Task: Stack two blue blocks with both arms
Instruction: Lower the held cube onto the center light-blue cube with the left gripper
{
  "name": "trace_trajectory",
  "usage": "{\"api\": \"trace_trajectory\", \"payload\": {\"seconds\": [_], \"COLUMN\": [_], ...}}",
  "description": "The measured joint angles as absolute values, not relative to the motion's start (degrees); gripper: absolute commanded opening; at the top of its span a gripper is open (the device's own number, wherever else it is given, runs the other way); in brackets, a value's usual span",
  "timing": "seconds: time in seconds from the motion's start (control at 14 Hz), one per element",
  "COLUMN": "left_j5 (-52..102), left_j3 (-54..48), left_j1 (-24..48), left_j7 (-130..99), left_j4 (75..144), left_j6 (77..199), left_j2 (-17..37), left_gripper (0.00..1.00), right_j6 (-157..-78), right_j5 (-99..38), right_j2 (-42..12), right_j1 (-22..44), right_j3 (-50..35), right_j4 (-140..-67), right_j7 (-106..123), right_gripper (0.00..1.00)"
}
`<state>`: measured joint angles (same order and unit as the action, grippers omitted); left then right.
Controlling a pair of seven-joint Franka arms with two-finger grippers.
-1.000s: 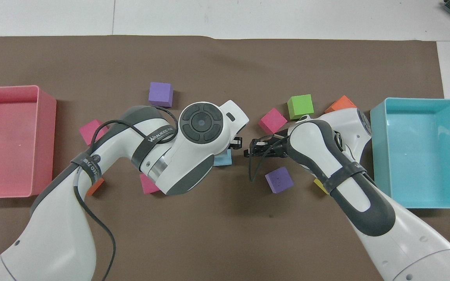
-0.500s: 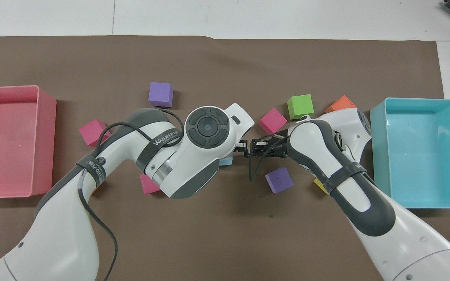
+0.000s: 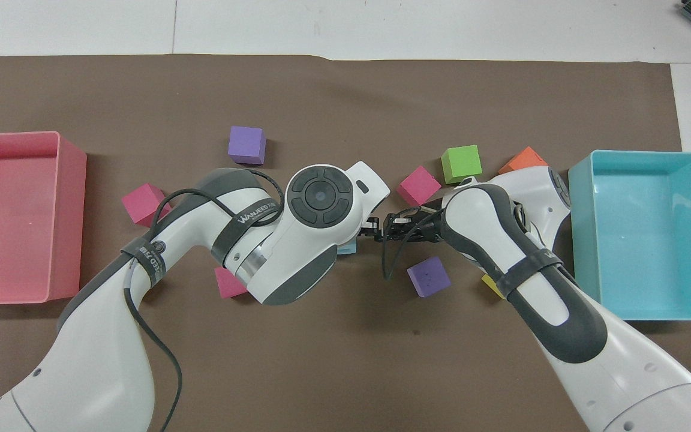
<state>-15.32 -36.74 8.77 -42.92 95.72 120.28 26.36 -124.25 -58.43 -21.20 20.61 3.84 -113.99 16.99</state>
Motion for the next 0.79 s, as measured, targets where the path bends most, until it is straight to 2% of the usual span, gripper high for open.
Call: {"api": "trace_trajectory", "payload": {"seconds": [0.79], "left_j5": [-15.32], "left_j3": [-36.9], "left_j1": [8.81], "left_j7": [-43.84], "left_j4": [96.4], "left_j6": [120.21], "left_j2": [26.41], "left_gripper": [0.0], "right_j6": [-124.25], "right_j5": [-58.43], "right_j2": [-21.2], "right_j1": [20.61], "right_j3": [3.84], "right_j4": [-113.99], "right_j7": [16.99], "right_gripper": [0.0]}}
